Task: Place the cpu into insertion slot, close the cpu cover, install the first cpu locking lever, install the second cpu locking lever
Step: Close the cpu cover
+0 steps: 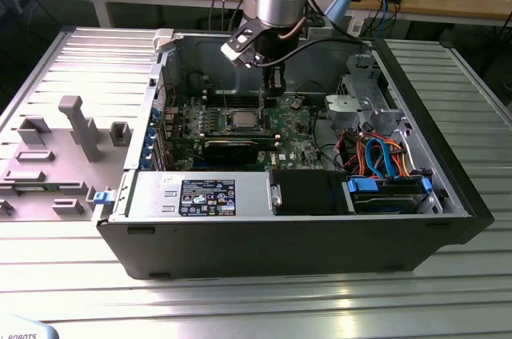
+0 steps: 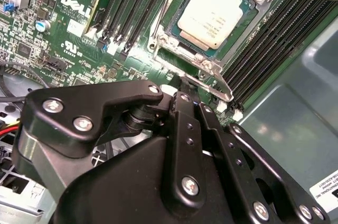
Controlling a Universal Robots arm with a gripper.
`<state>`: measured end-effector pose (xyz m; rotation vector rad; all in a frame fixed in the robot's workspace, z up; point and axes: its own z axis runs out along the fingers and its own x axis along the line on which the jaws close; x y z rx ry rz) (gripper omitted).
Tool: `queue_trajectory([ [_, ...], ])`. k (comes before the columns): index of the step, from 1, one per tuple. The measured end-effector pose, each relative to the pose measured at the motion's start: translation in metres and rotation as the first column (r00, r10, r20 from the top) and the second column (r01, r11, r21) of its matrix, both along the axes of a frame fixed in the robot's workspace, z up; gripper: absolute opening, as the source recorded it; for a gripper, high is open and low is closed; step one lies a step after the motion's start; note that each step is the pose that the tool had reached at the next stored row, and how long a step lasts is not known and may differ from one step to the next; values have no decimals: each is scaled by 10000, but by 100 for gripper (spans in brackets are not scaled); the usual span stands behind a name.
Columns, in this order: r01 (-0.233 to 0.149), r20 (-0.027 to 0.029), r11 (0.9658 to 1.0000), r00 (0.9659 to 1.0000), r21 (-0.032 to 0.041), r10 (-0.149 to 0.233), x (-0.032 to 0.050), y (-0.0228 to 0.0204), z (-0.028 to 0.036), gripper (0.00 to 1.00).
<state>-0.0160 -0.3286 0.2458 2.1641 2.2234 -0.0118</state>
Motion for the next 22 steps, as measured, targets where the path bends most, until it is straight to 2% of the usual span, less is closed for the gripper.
queue_trajectory([
  [16,0,0,10000,10000,0,0,-97,0,-1,11],
  [22,-1,0,10000,10000,1,1,-102,0,-1,11],
])
